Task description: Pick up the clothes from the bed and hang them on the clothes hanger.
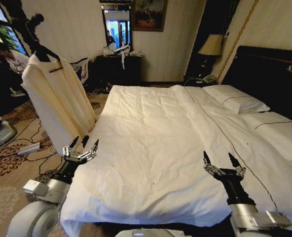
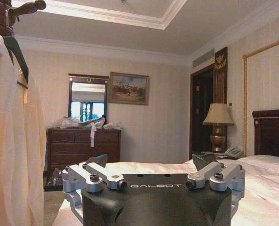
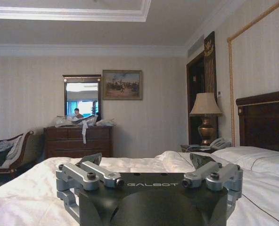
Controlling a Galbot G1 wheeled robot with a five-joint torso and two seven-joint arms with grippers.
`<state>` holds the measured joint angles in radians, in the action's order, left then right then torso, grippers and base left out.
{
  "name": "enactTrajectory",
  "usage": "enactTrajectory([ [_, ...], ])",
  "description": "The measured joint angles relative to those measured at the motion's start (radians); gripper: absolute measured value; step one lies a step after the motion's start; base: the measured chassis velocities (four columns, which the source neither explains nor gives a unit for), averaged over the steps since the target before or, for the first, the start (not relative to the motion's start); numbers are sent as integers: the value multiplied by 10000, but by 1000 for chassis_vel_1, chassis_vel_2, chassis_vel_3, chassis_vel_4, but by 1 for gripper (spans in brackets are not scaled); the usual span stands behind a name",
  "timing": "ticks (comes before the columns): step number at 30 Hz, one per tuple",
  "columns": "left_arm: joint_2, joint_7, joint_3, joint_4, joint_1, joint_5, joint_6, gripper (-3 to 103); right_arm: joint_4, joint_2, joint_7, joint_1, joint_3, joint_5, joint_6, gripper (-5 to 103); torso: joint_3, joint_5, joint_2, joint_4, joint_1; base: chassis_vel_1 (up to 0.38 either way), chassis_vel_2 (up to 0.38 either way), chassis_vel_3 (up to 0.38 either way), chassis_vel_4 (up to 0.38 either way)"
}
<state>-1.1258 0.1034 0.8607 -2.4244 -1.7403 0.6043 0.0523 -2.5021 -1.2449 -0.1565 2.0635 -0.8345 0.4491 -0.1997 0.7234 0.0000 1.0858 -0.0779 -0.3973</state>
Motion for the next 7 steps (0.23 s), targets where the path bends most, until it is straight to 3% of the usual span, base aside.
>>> enactTrajectory([
  [7, 12, 6, -11, 17, 16, 11, 0, 100, 9, 3, -1, -12, -1, 3, -6, 100, 0, 0, 0, 0, 1, 0, 0, 0, 0],
])
